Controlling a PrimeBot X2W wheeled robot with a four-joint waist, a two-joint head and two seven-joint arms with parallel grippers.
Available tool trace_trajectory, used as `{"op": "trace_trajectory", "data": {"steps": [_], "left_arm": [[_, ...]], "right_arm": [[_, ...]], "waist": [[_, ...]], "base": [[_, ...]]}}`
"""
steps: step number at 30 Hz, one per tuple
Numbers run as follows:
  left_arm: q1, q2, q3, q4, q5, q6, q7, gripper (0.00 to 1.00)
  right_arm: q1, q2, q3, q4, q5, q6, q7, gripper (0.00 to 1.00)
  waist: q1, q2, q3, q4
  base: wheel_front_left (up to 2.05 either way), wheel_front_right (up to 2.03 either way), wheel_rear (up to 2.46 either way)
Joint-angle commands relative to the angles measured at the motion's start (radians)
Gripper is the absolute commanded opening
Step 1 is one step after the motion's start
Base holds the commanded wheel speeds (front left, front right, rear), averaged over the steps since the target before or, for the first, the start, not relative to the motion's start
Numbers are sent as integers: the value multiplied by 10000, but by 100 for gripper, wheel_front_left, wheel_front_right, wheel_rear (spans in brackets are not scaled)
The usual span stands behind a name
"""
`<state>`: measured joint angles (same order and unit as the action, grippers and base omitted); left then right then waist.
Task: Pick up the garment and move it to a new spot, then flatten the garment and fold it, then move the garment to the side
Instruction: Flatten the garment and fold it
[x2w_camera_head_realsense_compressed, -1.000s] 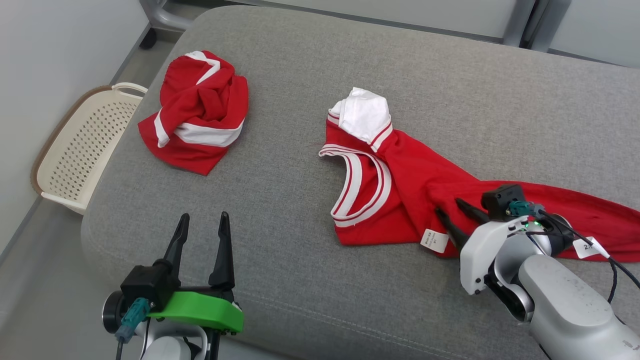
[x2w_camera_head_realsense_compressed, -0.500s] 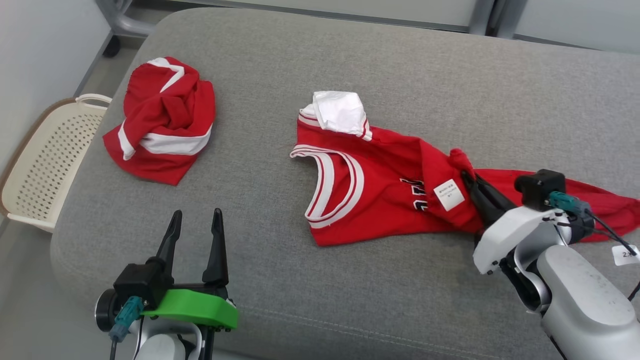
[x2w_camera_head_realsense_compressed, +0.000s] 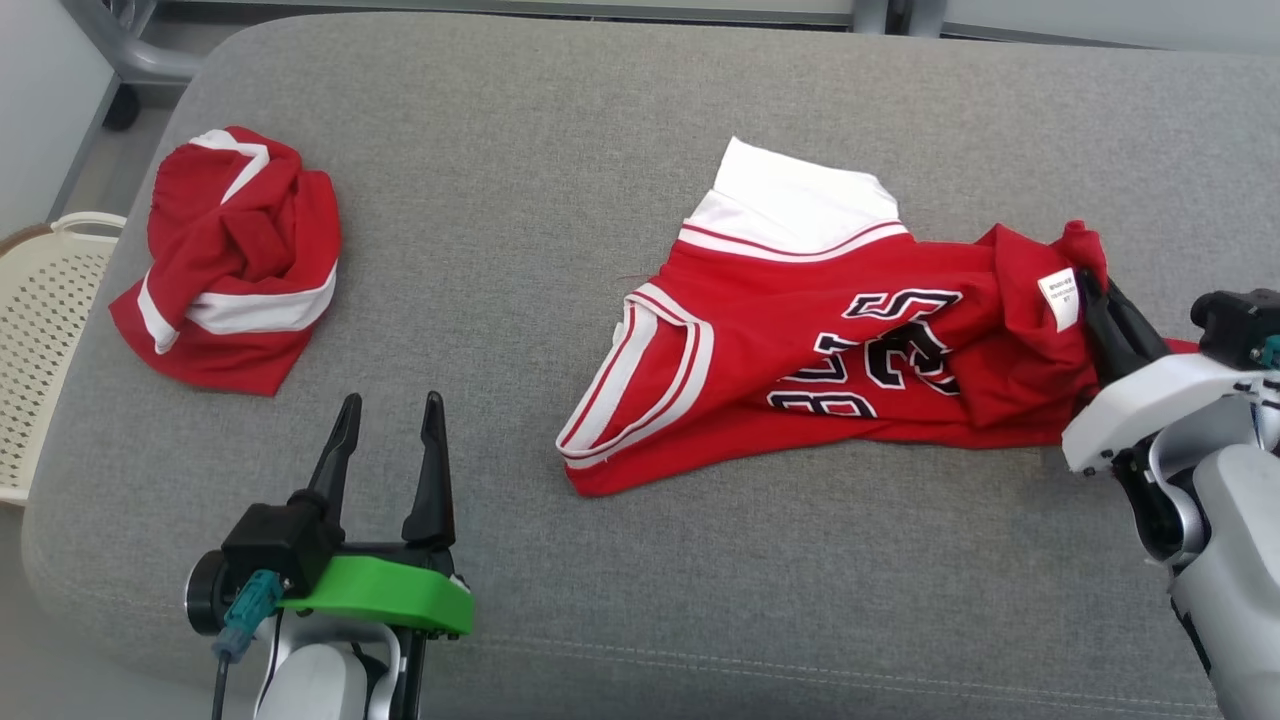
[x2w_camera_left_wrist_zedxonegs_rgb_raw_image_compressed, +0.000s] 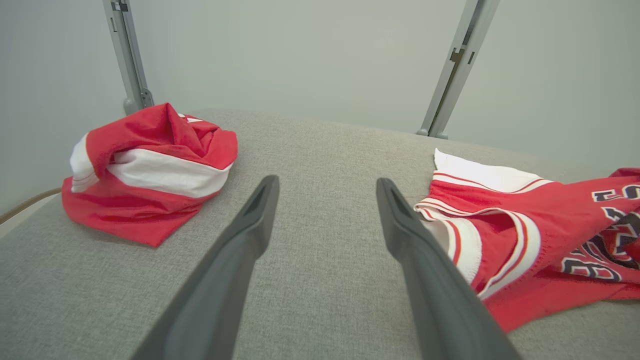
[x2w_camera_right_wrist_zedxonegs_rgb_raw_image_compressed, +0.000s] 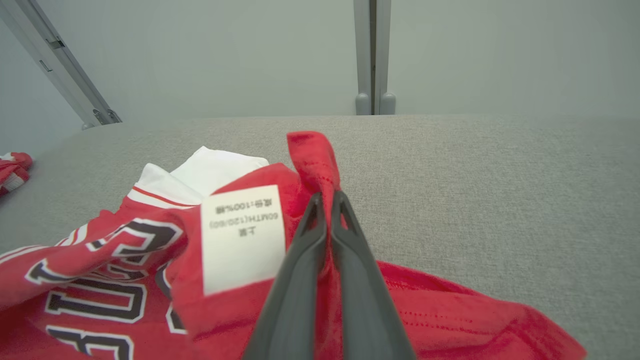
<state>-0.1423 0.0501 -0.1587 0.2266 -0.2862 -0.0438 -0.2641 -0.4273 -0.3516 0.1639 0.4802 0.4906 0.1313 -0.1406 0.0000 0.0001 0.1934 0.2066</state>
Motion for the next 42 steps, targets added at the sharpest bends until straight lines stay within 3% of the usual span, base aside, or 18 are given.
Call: {"op": "trace_trajectory", "data": {"steps": [1, 5, 8, 9, 10, 11, 17, 22, 32, 42], "left_arm": [[-226, 12, 37, -7, 122, -44, -7, 100], [-353, 12, 55, -14, 141, -85, -7, 100], [-502, 12, -13, 33, 104, -103, -7, 100], [-524, 12, -27, 42, 84, -105, -7, 100], [-562, 12, -46, 39, 59, -105, -7, 100], [-584, 13, -69, 42, 32, -101, -7, 100], [-568, 10, -46, -13, 4, 11, -7, 100], [-505, 11, 127, -23, 161, 16, -7, 100], [-223, 46, 526, -32, 566, 35, -7, 100], [338, 208, 929, -92, 810, 76, -7, 100]], "right_arm": [[-357, -111, -38, 240, -157, -12, 0, 0], [-976, -139, -158, 808, -156, -12, -36, 0], [-1760, -50, -433, 1959, -236, -12, -140, 0], [-1932, 43, -472, 2240, -178, -12, -198, 13], [-2095, 53, -555, 2511, -186, -10, -299, 42], [-2236, 70, -656, 2784, -226, -12, -424, 100], [-2476, 288, -1259, 3841, -306, -12, -1058, 100], [-2019, 444, -1736, 3893, -344, -10, -1240, 100], [61, 1339, -2932, 803, -1174, -10, -1245, 100], [2155, 2352, -2583, -2099, -2189, -7, -1241, 100]], "waist": [[0, -1, 174, -134], [0, -1, 338, -174], [0, -1, 489, -105], [0, -1, 521, -87], [0, -1, 560, -65], [0, -1, 585, -48], [0, -1, 649, -114], [0, -1, 582, -394], [0, -1, 47, -1021], [0, -1, -734, -1507]], "base": [[0, 0, 0], [0, 0, 0], [0, 0, 0], [0, 0, 0], [0, 0, 0], [0, 0, 0], [0, 0, 0], [0, 0, 0], [0, 0, 0], [0, 0, 0]]}}
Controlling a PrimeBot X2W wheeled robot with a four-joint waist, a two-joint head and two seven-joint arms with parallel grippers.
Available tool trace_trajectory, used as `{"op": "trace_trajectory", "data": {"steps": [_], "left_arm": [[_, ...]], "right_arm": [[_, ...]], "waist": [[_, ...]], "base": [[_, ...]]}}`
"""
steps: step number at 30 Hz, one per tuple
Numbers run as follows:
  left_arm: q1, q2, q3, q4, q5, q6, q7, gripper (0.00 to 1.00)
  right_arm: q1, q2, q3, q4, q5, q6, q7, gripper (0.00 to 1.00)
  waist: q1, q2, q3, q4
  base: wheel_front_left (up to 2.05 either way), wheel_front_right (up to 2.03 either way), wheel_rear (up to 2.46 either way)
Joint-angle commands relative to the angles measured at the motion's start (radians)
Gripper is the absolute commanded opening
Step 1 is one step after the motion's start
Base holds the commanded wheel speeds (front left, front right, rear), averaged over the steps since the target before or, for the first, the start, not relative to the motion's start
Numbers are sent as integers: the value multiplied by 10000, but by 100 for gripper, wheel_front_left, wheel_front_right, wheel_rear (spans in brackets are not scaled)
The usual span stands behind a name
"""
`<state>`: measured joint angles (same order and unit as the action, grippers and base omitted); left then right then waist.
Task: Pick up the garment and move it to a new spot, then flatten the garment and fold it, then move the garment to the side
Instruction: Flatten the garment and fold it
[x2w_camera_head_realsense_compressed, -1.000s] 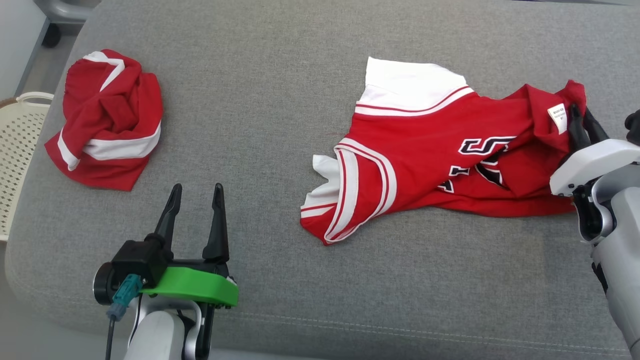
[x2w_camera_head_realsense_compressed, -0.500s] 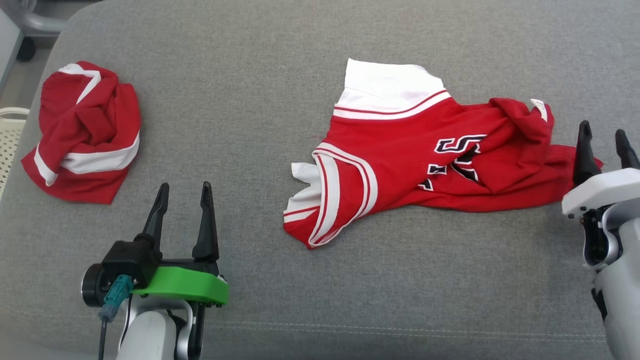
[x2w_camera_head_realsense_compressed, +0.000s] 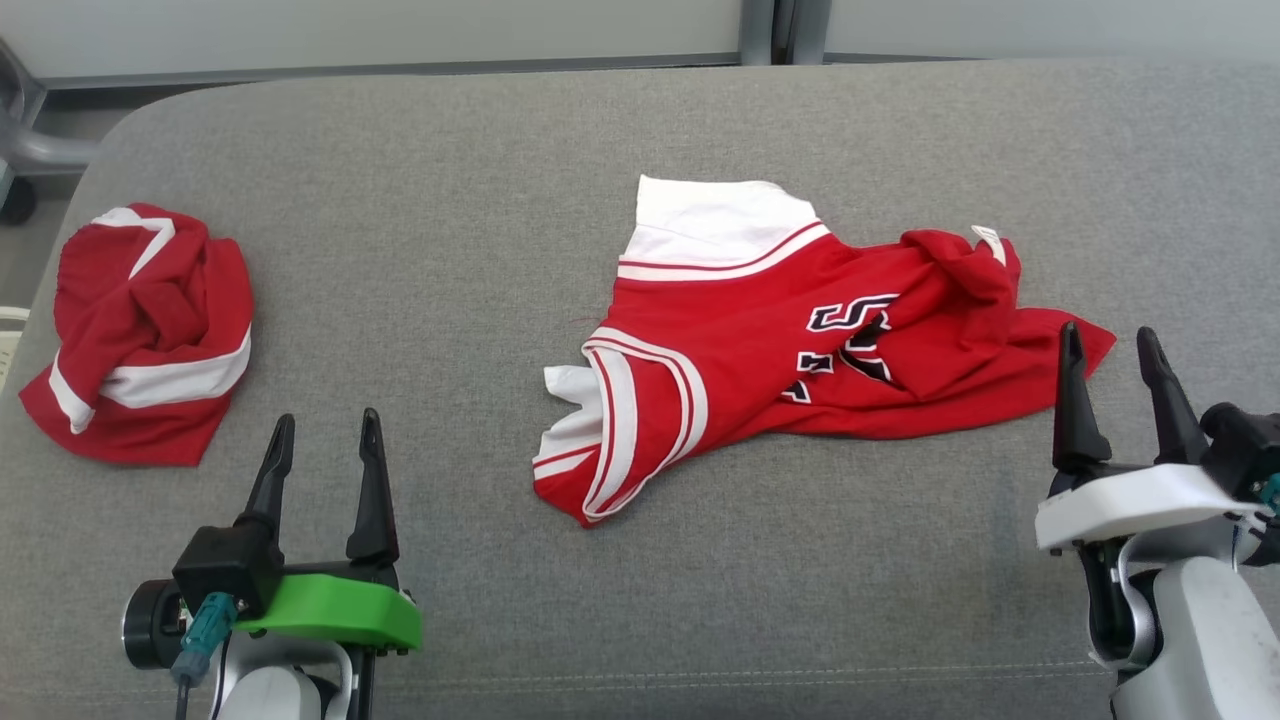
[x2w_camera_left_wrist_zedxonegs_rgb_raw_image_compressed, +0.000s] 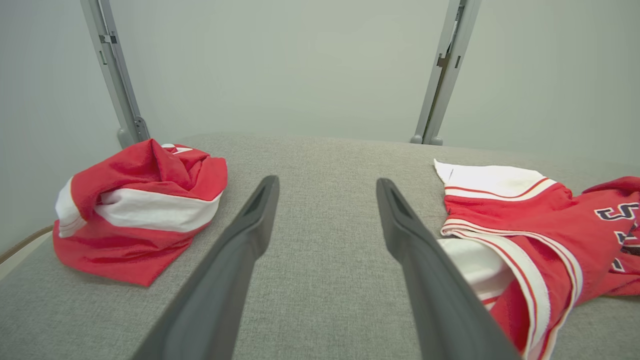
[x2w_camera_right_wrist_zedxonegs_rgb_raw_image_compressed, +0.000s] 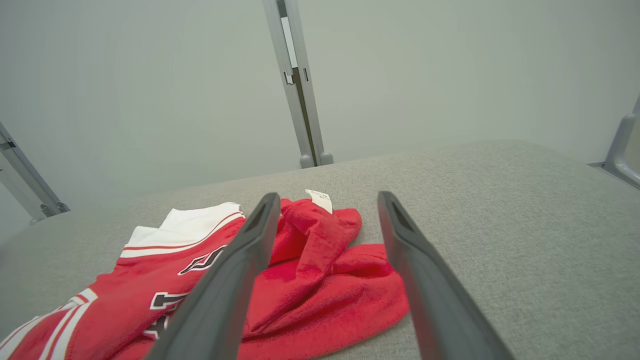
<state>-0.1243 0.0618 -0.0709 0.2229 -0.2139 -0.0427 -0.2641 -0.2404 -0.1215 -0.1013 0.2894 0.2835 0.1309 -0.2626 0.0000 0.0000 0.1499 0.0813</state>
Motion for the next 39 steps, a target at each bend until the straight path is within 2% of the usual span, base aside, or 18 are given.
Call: {"op": "trace_trajectory", "data": {"steps": [1, 7, 18, 39], "left_arm": [[223, 101, 81, -54, 101, 75, -7, 100], [581, 193, 207, -79, 138, 90, -7, 100], [1088, 353, 353, -219, 142, 253, -7, 100], [1115, 513, 26, -437, 133, 297, 220, 100]], "right_arm": [[465, 110, 130, -387, -189, -3, -21, 100], [1630, 410, 335, -1272, -556, -3, -20, 100], [3021, 659, 522, -2007, -844, -3, -22, 100], [3098, 698, 756, -1958, -486, -3, -21, 100]], "waist": [[0, 0, -376, -293], [0, 0, -792, -469], [0, 0, -1295, -691], [0, 0, -1384, -542]], "base": [[0, 0, 0], [0, 0, 0], [0, 0, 0], [0, 0, 0]]}}
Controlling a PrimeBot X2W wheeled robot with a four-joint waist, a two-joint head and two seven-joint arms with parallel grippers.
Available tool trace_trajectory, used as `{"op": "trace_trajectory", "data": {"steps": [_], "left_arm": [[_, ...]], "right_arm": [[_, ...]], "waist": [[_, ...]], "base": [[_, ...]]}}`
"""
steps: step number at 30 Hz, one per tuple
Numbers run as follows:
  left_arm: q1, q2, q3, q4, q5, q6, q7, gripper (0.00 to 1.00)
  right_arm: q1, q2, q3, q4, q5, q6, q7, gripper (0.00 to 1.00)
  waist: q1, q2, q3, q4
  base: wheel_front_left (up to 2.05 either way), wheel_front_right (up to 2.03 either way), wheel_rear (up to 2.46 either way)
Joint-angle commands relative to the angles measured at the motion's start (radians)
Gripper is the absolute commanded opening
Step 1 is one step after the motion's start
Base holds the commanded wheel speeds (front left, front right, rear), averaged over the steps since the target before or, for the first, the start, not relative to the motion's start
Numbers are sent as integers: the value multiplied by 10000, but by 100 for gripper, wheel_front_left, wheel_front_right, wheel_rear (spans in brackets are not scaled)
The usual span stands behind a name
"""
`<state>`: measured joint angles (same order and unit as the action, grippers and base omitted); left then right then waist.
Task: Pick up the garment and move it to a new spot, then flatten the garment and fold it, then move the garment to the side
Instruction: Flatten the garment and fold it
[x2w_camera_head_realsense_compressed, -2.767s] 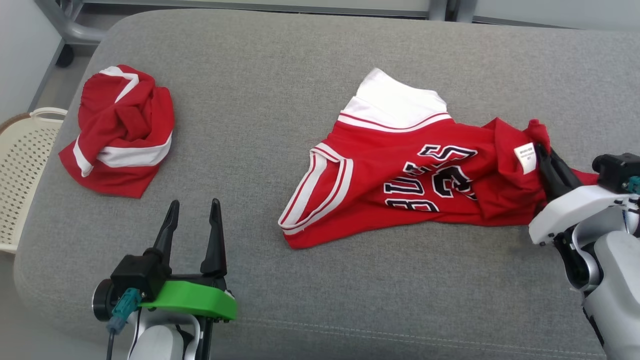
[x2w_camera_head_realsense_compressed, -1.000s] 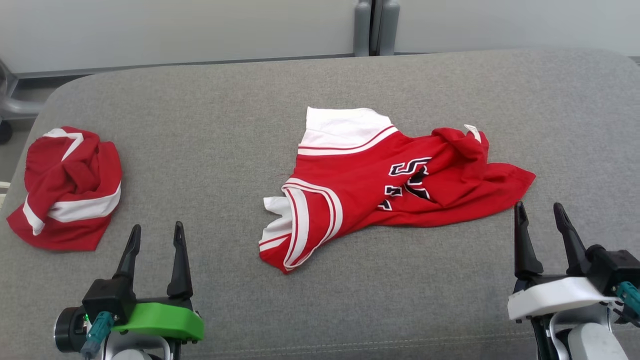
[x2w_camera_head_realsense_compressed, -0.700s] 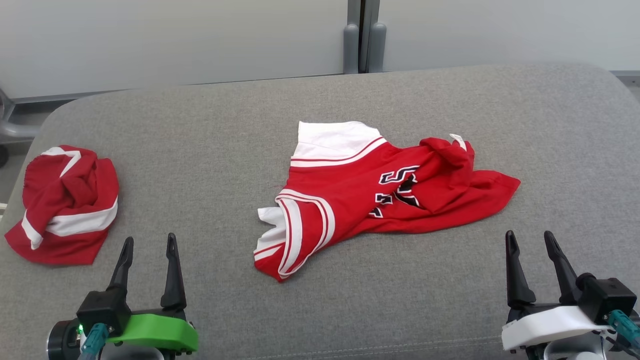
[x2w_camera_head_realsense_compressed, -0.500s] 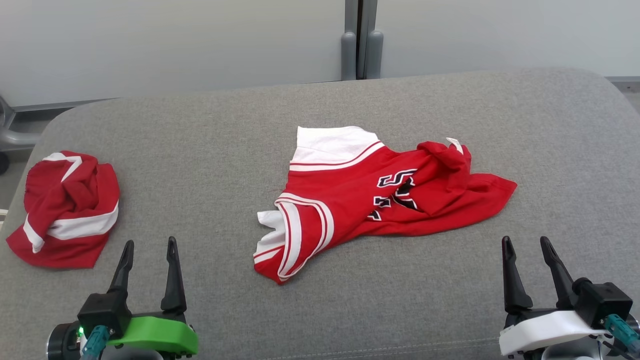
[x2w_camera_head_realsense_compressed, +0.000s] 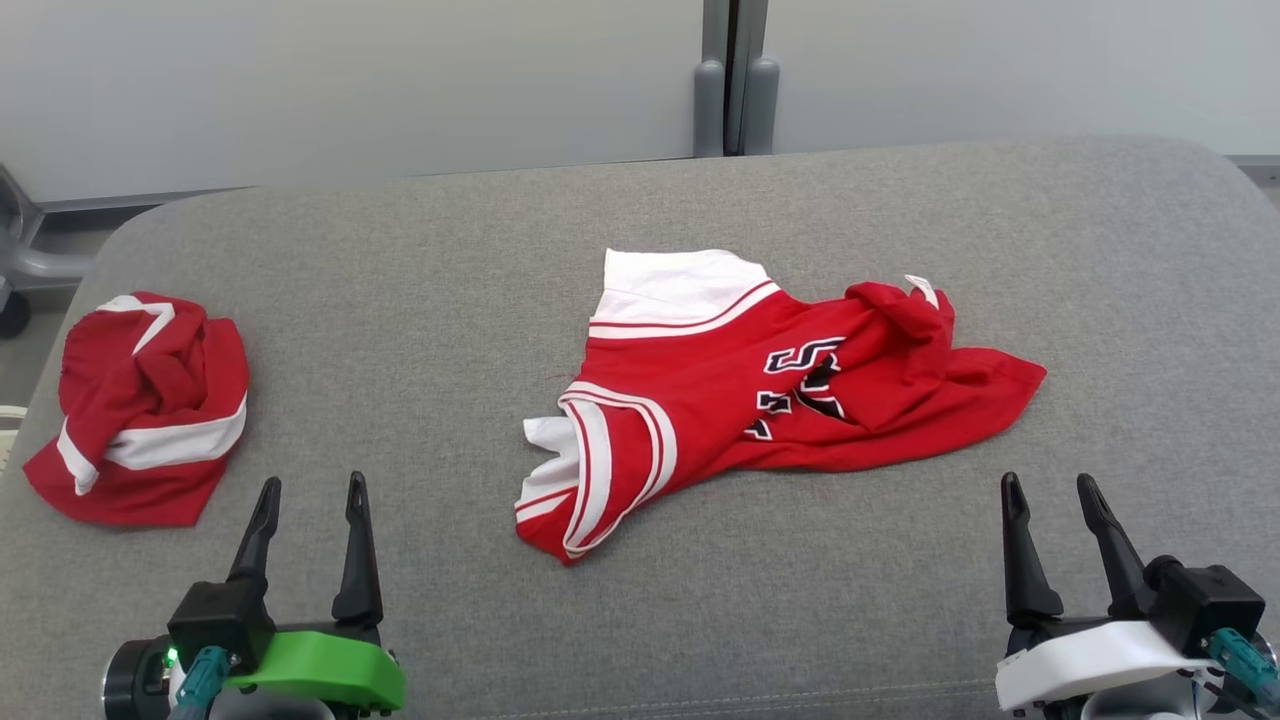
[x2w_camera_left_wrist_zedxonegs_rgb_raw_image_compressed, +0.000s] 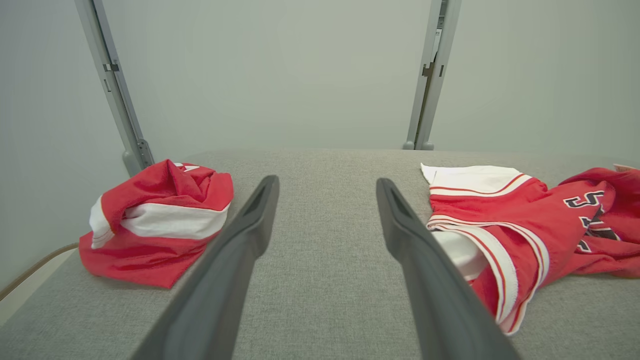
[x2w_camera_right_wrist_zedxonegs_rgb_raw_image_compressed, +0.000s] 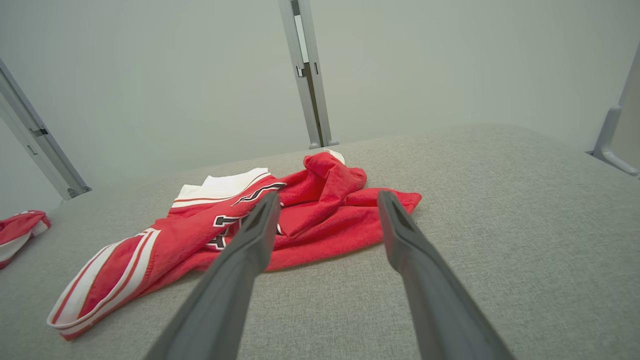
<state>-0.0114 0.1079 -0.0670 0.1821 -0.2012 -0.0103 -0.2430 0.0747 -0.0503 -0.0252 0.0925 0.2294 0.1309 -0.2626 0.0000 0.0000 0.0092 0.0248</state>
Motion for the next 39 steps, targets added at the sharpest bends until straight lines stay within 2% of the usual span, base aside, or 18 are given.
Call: {"op": "trace_trajectory", "data": {"steps": [1, 6, 11, 12, 15, 19, 23, 33, 39], "left_arm": [[-65, 52, -44, -22, 5, -39, 14, 100], [-325, -26, -232, -29, -6, -84, -7, 100], [-686, -111, -525, -7, 46, -189, -50, 100], [-686, -111, -525, -7, 46, -189, -50, 100], [-986, -149, -722, 30, 70, -272, -72, 100], [-1417, -241, -920, 168, 21, -362, -148, 100], [-1688, -317, -1087, 279, -21, -433, -198, 100], [-2267, -457, -1383, 177, -37, -573, -223, 100], [-2502, -508, -1436, 76, -101, -562, -226, 100]], "right_arm": [[-94, -13, -15, 47, 67, -3, -21, 100], [-630, -155, -141, 557, 289, -3, 114, 100], [-1880, -1129, -301, 1913, 496, -3, 451, 100], [-1880, -1129, -301, 1913, 496, -3, 451, 100], [-2820, -1826, -236, 2917, 647, -3, 522, 100], [-4335, -2679, 214, 4444, 901, -3, 570, 100], [-5409, -3182, 701, 5663, 1162, -3, 729, 100], [-7425, -3920, 1722, 7721, 1741, -3, 1002, 100], [-8218, -3904, 2507, 8367, 2037, -3, 984, 100]], "waist": [[0, 0, 42, 52], [0, 0, 287, 195], [0, 0, 768, 406], [0, 0, 768, 406], [0, 0, 1192, 646], [0, 0, 1844, 1036], [0, 0, 2294, 1343], [0, 0, 3366, 2015], [0, 0, 3782, 2186]], "base": [[0, 0, 0], [0, 0, 0], [0, 0, 0], [0, 0, 0], [0, 0, 0], [0, 0, 0], [0, 0, 0], [0, 0, 0], [0, 0, 0]]}}
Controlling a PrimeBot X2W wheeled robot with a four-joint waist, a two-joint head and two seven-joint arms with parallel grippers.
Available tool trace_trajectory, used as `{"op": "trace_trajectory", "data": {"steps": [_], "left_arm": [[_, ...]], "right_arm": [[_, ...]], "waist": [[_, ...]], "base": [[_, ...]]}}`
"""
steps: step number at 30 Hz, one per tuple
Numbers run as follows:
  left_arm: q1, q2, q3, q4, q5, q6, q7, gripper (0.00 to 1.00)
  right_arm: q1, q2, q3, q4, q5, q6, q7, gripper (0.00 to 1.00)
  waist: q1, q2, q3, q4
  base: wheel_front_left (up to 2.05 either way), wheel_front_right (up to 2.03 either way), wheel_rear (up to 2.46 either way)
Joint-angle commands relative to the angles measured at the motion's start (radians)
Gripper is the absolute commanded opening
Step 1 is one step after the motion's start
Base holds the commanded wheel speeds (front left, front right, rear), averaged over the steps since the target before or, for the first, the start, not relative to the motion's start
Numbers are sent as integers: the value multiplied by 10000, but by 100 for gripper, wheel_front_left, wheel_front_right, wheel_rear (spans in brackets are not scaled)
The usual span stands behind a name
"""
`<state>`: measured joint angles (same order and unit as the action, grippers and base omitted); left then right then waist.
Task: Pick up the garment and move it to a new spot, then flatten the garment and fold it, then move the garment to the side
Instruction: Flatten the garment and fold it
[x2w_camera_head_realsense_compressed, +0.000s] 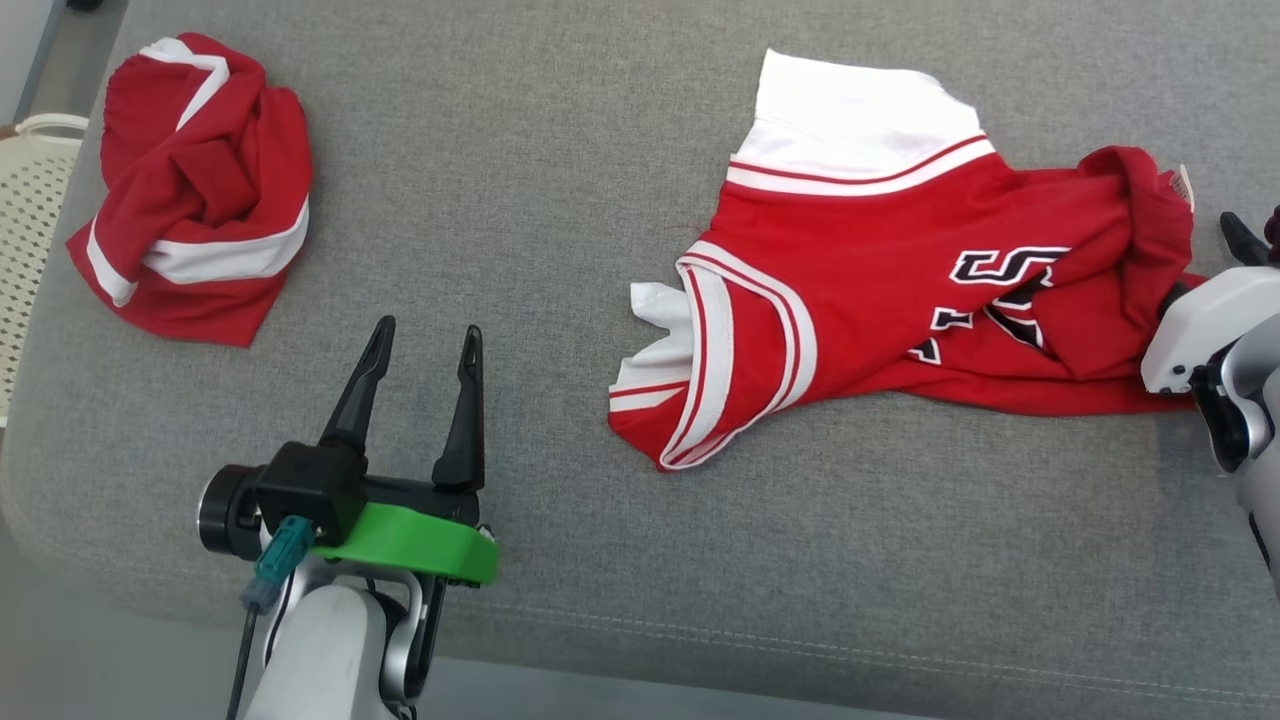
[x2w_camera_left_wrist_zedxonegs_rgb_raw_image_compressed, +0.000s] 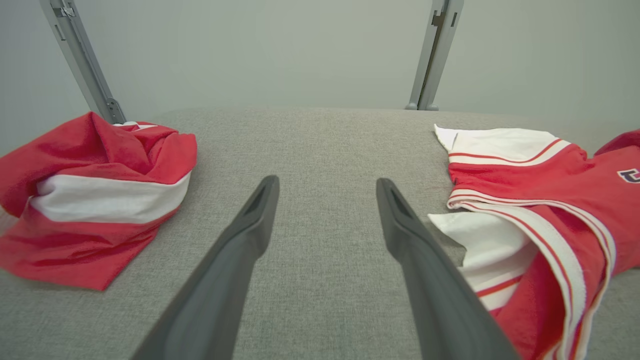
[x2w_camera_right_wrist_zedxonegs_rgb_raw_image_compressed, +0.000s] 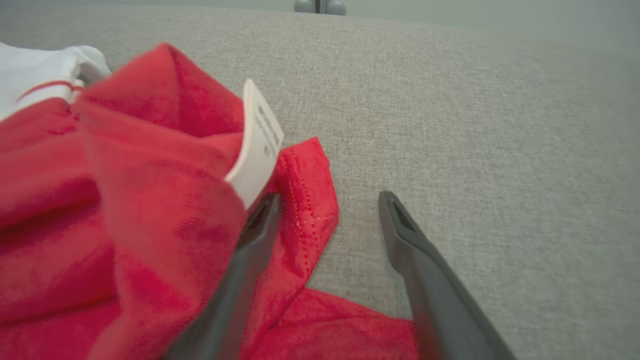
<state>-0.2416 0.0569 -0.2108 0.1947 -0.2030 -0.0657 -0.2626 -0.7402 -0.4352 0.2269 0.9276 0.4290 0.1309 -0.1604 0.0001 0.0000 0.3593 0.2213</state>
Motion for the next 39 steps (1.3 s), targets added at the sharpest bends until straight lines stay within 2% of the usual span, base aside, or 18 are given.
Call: {"op": "trace_trajectory", "data": {"steps": [1, 2, 3, 4, 5, 6, 13, 20, 25, 31, 35, 36, 37, 39], "left_arm": [[-225, -12, -13, -51, -89, -4, -31, 100], [-232, -21, -25, -45, -96, -5, -31, 100], [-234, -25, -35, -45, -99, 0, -31, 100], [-241, -27, -40, -41, -103, 5, -32, 100], [-252, -31, -45, -27, -105, 15, -32, 100], [-266, -33, -40, -10, -106, 26, -32, 100], [-205, -51, 58, -14, -44, 78, -31, 100], [-39, -53, 159, 24, 0, 109, -22, 100], [17, -53, 226, 32, 35, 103, -23, 100], [55, -53, 175, 88, 18, 4, -23, 100], [96, -54, 209, 87, -19, -15, -21, 100], [147, -55, 209, 114, -29, -5, -21, 100], [180, -53, 214, 136, -41, 5, -21, 100], [268, -55, 218, 165, -32, 21, -23, 100]], "right_arm": [[-160, -54, 59, 125, 104, -3, -103, 100], [-233, -14, 145, 239, 156, -3, -142, 100], [-289, 41, 235, 337, 210, -3, -209, 82], [-315, 94, 311, 441, 267, -3, -252, 48], [-311, 138, 399, 547, 323, -3, -280, 26], [-306, 185, 475, 619, 403, -2, -313, 0], [-194, 154, 870, 697, 1196, -9, -604, 0], [-300, -148, 474, 414, 1573, -9, -978, 0], [-513, -424, 210, 277, 1207, -9, -1042, 0], [-774, -847, -365, 914, 411, -8, -1040, 0], [-866, -824, -764, 1472, 28, -8, -1046, 0], [-863, -769, -886, 1564, -42, -9, -1047, 40], [-807, -678, -1035, 1685, -99, -9, -1048, 100], [-664, -585, -1339, 1868, -263, -9, -1048, 100]], "waist": [[-1, 0, 323, 227], [-1, 0, 348, 226], [-1, 0, 368, 218], [-1, 0, 372, 211], [-1, 0, 361, 201], [-1, 0, 346, 183], [-1, 0, 136, 3], [-1, 0, -160, -235], [-1, 0, -312, -416], [-1, 0, -464, -362], [-1, 0, -521, -320], [-1, 0, -559, -314], [-1, 0, -623, -311], [-1, 0, -762, -316]], "base": [[0, 0, 0], [0, 0, 0], [0, 0, 0], [0, 0, 0], [0, 0, 0], [0, 0, 0], [0, 0, 0], [0, 0, 0], [0, 0, 0], [0, 0, 0], [0, 0, 0], [0, 0, 0], [0, 0, 0], [0, 0, 0]]}}
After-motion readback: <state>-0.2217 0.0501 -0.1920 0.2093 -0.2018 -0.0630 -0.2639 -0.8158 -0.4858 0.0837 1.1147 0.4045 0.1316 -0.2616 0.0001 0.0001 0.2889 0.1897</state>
